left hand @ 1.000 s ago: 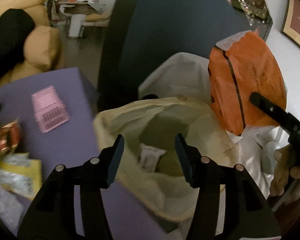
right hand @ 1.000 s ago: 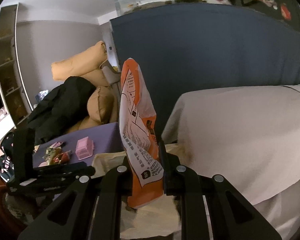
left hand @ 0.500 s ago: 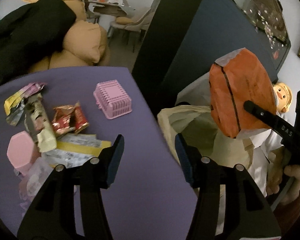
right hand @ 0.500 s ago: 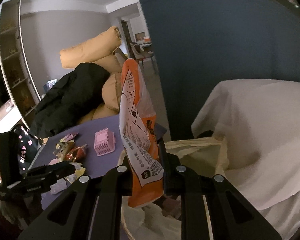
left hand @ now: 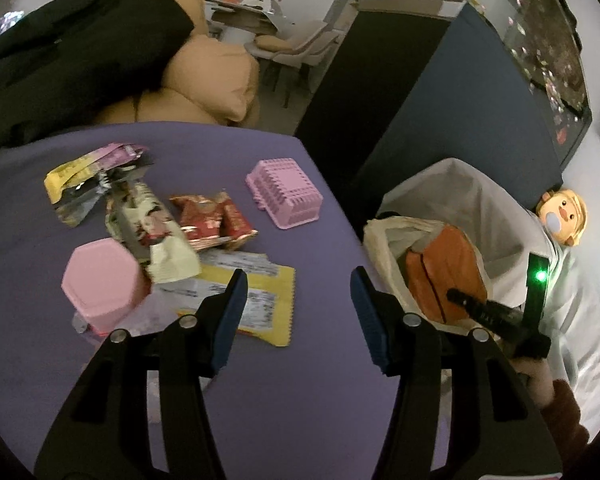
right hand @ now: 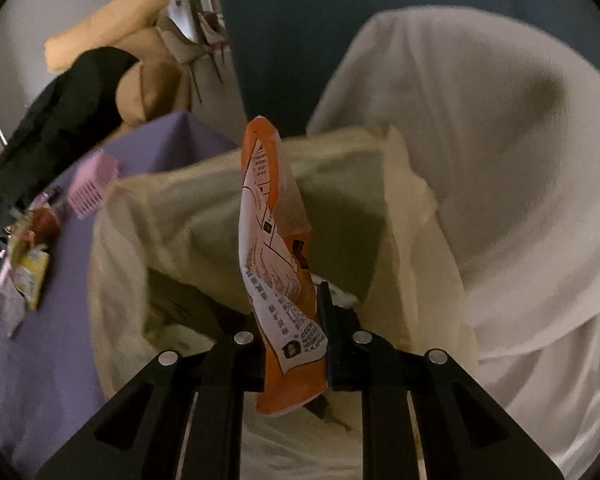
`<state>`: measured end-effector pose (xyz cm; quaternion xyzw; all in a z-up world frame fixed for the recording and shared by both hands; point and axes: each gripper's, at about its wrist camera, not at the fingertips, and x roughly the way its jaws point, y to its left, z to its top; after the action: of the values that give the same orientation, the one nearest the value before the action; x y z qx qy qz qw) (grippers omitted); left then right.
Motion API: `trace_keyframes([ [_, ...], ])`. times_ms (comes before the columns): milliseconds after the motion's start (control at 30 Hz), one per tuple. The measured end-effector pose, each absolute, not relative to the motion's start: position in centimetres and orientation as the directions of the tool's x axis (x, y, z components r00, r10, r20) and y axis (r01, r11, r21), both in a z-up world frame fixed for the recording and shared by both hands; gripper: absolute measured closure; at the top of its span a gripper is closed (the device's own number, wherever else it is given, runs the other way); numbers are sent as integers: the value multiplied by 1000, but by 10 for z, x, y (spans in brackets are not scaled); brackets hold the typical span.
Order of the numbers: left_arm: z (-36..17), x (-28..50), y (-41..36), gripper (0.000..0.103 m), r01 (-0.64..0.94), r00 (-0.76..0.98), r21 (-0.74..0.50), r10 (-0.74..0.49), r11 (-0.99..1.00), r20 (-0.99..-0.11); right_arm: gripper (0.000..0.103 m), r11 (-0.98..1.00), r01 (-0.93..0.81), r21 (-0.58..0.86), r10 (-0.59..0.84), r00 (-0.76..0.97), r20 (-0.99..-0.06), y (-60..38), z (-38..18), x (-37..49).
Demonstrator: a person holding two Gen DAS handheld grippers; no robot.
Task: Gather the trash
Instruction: 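Lower the orange snack bag into the yellow bag and open the right tool, then move both tools back over the trash on the table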
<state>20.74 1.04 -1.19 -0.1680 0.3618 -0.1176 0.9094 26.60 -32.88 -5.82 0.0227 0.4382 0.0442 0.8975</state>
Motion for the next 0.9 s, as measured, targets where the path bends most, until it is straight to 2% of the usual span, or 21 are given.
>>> trace_keyframes([
  [133, -13, 204, 23, 52, 73, 717, -398, -325, 914, -617, 87, 997, -61, 49, 76, 607, -791, -332, -62, 261],
  [200, -12, 203, 27, 52, 66, 720, -398, -320, 915, -616, 82, 997, -66, 37, 69, 607, -792, -331, -60, 259],
  [267, -11, 201, 31, 52, 60, 724, -399, -315, 915, -613, 65, 995, -91, 31, 81, 625, -776, -325, -52, 255],
  [333, -10, 199, 35, 51, 58, 730, -402, -313, 914, -608, 57, 994, -105, 21, 84, 642, -762, -318, -44, 252],
  [633, -10, 180, 68, 47, 32, 755, -384, -274, 923, -595, 56, 986, -165, 21, 133, 706, -696, -289, 0, 231],
  [900, -21, 161, 137, 47, -66, 781, -357, -175, 932, -600, 56, 939, -329, 100, 314, 700, -642, -232, 22, 220],
])
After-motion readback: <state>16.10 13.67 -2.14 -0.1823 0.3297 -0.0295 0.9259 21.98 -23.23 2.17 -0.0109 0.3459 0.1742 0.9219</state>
